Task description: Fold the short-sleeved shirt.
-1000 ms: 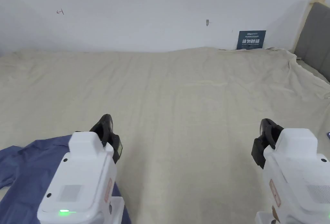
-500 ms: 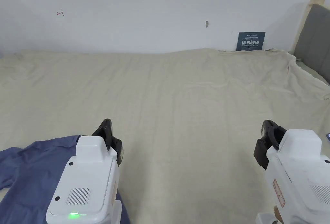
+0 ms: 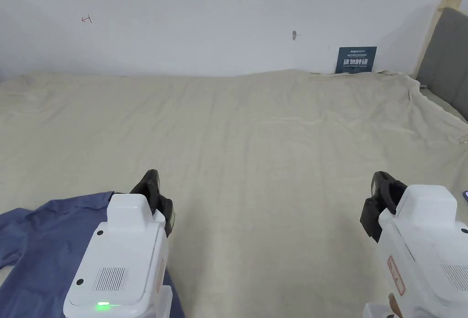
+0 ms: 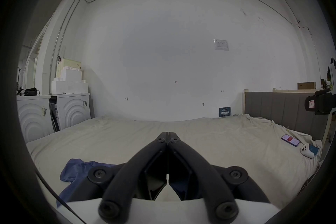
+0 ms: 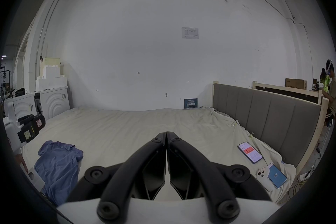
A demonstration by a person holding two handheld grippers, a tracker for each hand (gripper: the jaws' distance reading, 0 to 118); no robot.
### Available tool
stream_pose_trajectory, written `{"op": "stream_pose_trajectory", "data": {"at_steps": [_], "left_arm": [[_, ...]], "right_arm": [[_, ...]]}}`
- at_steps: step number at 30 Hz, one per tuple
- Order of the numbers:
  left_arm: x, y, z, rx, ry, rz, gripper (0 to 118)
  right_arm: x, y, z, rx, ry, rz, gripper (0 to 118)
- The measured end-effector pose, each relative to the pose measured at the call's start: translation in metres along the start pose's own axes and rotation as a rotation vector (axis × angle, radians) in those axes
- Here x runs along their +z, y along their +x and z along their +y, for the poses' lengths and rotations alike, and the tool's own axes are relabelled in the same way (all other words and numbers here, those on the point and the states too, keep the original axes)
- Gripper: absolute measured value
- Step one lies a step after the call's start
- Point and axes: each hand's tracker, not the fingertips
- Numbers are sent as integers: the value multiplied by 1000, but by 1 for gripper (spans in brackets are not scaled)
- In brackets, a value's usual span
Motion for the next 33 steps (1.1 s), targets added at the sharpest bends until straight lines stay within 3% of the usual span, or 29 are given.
{"op": "stream_pose_trajectory", "data": {"at_steps": [25,33], "left_arm": [[1,-4,3,20,0,12,0],[12,-33,6,31,5,87,0]], "right_arm": [[1,-7,3,-2,-1,2,0],[-20,-16,-2,18,9,81,0]]}}
